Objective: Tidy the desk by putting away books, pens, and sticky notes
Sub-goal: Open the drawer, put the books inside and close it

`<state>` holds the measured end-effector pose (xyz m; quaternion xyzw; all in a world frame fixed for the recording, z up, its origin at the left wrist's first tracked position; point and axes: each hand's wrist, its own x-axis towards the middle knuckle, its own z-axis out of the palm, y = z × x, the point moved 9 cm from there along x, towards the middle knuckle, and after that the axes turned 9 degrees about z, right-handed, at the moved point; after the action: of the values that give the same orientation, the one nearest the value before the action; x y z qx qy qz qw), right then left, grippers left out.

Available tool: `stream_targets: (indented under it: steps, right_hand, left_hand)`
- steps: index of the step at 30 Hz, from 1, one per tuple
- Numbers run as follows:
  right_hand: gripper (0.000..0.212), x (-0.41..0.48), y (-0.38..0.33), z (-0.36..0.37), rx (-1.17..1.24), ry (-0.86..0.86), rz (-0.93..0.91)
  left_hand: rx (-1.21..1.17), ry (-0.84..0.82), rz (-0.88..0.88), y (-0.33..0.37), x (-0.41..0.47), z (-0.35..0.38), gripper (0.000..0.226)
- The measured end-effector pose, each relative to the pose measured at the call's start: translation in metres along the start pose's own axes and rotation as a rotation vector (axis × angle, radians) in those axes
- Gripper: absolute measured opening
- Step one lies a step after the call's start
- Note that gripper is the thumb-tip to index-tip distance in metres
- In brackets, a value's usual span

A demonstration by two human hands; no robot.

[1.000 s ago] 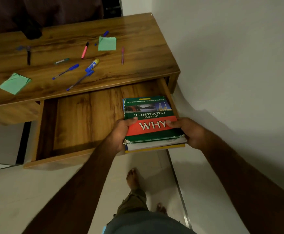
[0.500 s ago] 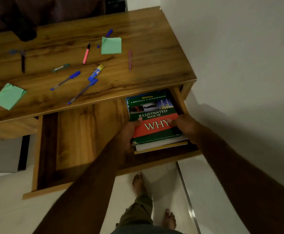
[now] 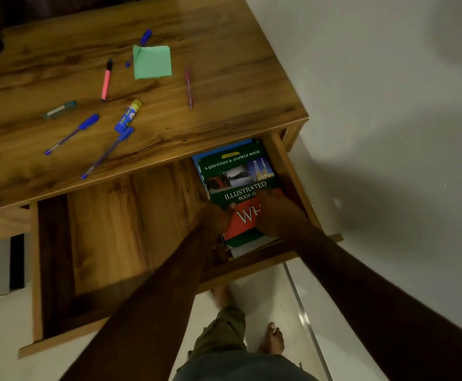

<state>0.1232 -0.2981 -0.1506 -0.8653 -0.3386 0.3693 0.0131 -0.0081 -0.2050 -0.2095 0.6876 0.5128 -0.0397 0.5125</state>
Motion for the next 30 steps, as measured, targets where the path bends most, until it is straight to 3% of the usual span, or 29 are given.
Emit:
stream_targets:
  steps: [2, 4, 8, 14, 19, 24, 28, 30]
  right_hand:
    - [0.071, -0.008, -0.008, 0.012, -0.102, -0.065, -0.041]
    - [0.072, -0.008, -0.009, 0.022, -0.207, -0.096, -0.063]
    - [0.067, -0.013, -0.007, 0.024, -0.218, -0.063, -0.111]
    - [0.065, -0.046, 0.001, 0.015, -0.18, 0.069, -0.222]
    - [0.064, -0.08, 0.009, 0.011, -0.098, 0.156, -0.28]
    - [0.055, -0.119, 0.002, 0.029, -0.167, 0.204, -0.398]
    - [0.047, -0.142, -0.008, 0.049, -0.213, 0.251, -0.514]
    - [0.046, -0.153, -0.011, 0.057, -0.245, 0.3, -0.543]
  left_hand:
    - [0.318, 0.106, 0.015, 0.004, -0.001, -0.015, 0.076]
    - [0.472, 0.216, 0.066, 0.017, -0.009, -0.025, 0.073]
    - [0.747, 0.153, 0.34, 0.035, -0.029, -0.006, 0.067]
    - [0.701, 0.136, 0.458, 0.039, -0.069, -0.001, 0.054]
    - [0.592, 0.233, 0.44, 0.036, -0.113, -0.019, 0.047]
    - [0.681, 0.334, 0.483, 0.019, -0.167, -0.03, 0.048]
    - [0.791, 0.372, 0.401, -0.009, -0.207, -0.041, 0.049]
    - [0.832, 0.405, 0.354, -0.026, -0.223, -0.05, 0.038]
